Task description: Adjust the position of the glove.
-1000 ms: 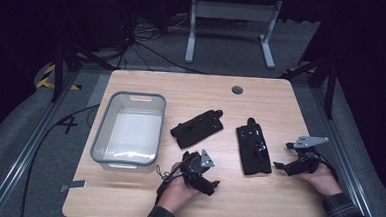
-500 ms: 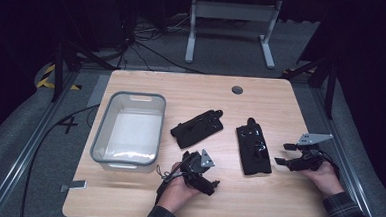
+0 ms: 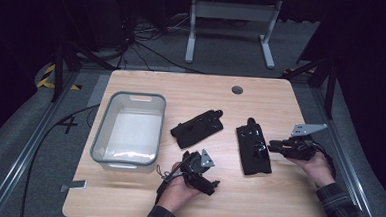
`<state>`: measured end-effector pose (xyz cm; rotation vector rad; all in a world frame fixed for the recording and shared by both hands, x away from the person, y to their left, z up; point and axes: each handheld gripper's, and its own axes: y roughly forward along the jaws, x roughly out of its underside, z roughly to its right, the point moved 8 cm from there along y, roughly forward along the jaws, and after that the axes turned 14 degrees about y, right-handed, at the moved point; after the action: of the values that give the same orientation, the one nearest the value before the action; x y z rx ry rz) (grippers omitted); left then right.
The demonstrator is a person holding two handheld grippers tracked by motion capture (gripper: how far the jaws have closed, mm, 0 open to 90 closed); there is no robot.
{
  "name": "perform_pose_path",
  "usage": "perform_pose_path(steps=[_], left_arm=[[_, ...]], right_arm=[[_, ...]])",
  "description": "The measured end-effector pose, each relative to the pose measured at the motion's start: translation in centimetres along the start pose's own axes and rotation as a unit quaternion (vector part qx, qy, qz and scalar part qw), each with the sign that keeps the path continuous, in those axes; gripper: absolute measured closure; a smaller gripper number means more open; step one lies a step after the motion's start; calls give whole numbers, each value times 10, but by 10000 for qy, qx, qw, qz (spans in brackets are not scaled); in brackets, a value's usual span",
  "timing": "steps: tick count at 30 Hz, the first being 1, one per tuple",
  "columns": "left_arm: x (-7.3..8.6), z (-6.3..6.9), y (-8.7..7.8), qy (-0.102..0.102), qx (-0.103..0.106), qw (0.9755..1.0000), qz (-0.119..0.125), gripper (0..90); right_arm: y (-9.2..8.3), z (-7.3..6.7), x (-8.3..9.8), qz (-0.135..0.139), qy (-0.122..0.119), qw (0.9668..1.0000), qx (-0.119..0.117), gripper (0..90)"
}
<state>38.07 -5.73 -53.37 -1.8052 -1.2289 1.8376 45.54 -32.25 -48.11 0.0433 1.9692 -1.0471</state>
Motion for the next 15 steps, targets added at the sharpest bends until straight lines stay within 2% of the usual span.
perform_pose_path(steps=[4,9,15], left_arm=[[0,0,0,-1,1,10000,-1,11],[0,0,0,0,0,10000,-1,10],[0,0,0,0,1,10000,0,10]], right_arm=[[6,-2,-6,-26,9,10000,-95,890],[16,-2,-10,-97,-13,9998,-155,895],[31,2,-15,-177,-54,9998,-105,895]])
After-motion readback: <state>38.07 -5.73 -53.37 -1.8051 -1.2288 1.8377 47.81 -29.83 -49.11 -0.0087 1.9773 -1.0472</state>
